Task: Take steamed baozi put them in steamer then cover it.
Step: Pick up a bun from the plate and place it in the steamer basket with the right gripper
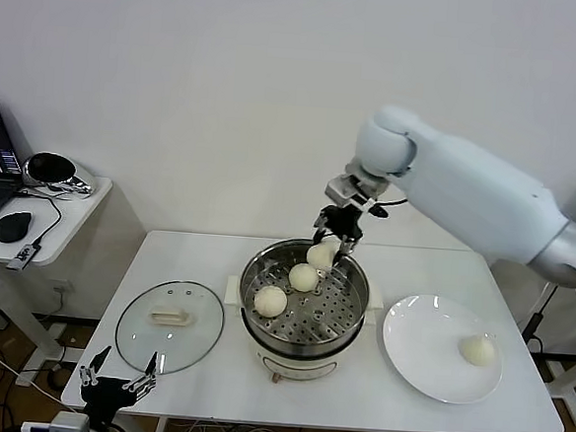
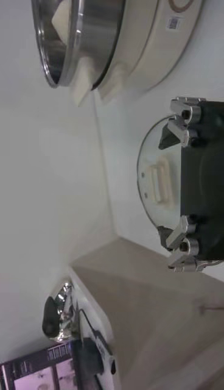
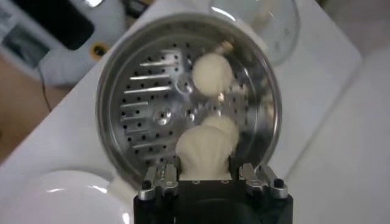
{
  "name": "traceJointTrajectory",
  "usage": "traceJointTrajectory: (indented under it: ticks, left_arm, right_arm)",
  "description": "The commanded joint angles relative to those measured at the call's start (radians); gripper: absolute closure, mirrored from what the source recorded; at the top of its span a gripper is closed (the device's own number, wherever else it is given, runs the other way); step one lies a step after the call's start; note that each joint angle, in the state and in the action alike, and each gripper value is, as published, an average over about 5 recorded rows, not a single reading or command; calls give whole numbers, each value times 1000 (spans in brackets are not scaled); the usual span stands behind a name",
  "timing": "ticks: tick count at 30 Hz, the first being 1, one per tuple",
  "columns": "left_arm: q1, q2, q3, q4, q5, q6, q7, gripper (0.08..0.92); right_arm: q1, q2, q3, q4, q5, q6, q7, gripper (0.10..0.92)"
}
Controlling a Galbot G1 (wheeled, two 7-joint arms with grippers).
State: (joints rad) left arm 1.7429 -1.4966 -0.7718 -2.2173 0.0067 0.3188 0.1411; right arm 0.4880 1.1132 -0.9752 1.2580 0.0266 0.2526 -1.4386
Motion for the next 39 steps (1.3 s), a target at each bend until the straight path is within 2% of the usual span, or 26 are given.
traceJointTrajectory:
  ticks: [1, 11, 29, 39]
  left_arm:
    - [2, -3, -7, -9, -3, 0, -1, 177]
    - [1, -10, -17, -2, -7, -1, -2, 177]
    - [-16, -8, -13, 23, -6, 1, 0, 177]
    - [-15, -11, -7, 23, -4, 0, 0, 177]
  right_arm:
    - [-9, 85, -77, -9, -57, 360, 34, 520]
    - [-99, 86, -65, 60, -316, 573, 123, 516]
    - [-116, 37, -106, 176, -261, 529, 101, 514]
    - [-150, 19, -108, 181, -259, 506, 115, 512]
